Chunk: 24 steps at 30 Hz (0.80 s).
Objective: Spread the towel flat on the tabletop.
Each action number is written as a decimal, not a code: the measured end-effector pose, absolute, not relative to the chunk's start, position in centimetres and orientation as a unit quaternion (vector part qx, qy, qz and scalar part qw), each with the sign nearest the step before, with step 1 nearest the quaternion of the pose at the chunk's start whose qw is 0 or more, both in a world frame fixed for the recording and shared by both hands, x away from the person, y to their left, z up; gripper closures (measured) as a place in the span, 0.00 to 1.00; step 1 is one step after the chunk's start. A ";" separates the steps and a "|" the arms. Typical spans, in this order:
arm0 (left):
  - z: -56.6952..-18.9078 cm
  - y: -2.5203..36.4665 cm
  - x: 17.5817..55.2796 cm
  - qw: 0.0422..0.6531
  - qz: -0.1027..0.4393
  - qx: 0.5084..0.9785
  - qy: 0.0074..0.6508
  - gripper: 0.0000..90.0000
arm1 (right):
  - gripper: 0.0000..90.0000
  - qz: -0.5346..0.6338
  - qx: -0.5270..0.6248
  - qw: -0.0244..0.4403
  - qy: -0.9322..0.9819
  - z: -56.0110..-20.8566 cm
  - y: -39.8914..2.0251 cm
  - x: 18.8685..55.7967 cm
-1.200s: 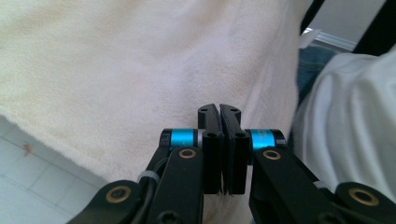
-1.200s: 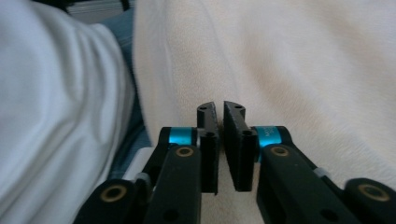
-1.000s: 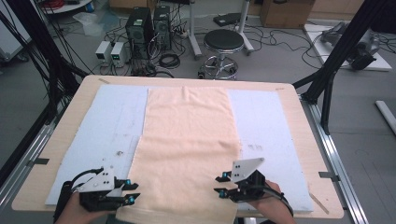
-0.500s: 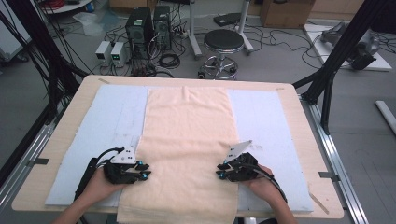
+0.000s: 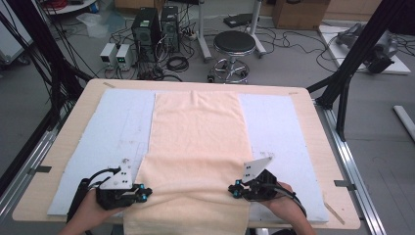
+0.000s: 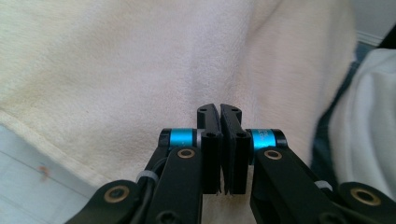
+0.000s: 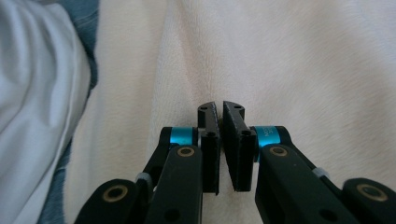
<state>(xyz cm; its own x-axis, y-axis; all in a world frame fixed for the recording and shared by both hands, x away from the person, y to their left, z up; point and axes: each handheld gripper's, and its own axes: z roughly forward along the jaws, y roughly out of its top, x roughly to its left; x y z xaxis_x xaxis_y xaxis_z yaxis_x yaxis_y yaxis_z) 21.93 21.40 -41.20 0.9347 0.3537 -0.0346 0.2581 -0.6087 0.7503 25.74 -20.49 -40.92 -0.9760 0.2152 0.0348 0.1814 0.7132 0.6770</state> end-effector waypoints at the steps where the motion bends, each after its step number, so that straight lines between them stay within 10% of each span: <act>1: -41.2 21.4 21.4 0.409 0.049 0.896 0.168 0.96 | 0.92 0.365 0.105 0.021 0.925 -40.9 -20.5 25.4; 16: -42.5 20.6 23.3 0.400 0.032 0.899 0.175 0.65 | 0.61 0.370 0.104 -0.013 0.923 -42.0 -20.4 25.0; 21: -43.2 19.8 23.5 0.379 0.010 0.910 0.169 0.95 | 0.93 0.353 0.098 -0.020 0.930 -42.9 -19.7 25.2; 24: -43.1 19.8 22.9 0.373 0.009 0.915 0.155 0.97 | 0.96 0.346 0.083 -0.012 0.934 -42.6 -19.7 24.6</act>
